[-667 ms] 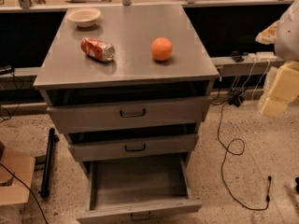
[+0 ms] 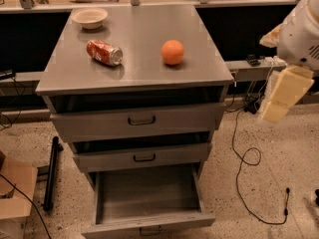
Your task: Place coke can into bottom drawer
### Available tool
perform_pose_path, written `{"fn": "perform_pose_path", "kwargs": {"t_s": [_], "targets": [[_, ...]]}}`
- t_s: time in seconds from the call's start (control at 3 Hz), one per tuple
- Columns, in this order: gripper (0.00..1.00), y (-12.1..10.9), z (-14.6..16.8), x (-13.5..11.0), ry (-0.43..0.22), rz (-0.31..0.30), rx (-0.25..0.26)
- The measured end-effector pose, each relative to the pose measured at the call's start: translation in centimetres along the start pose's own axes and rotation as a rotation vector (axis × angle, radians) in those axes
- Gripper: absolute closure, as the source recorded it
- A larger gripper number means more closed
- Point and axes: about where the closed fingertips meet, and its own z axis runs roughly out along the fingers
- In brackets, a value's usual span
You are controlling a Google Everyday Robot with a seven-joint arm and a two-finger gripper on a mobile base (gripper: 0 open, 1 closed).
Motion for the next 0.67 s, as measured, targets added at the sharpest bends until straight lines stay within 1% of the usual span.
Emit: {"fn": "perform_pose_path", "kwargs": {"t_s": [0.33,0.67], "targets": [[0.00,-1.1,2.6,-2.9,-0.070,-0.019,-0.007],[0.00,-3.1,4.8,-6.4,-0.137,-0.069,-0.010]]}}
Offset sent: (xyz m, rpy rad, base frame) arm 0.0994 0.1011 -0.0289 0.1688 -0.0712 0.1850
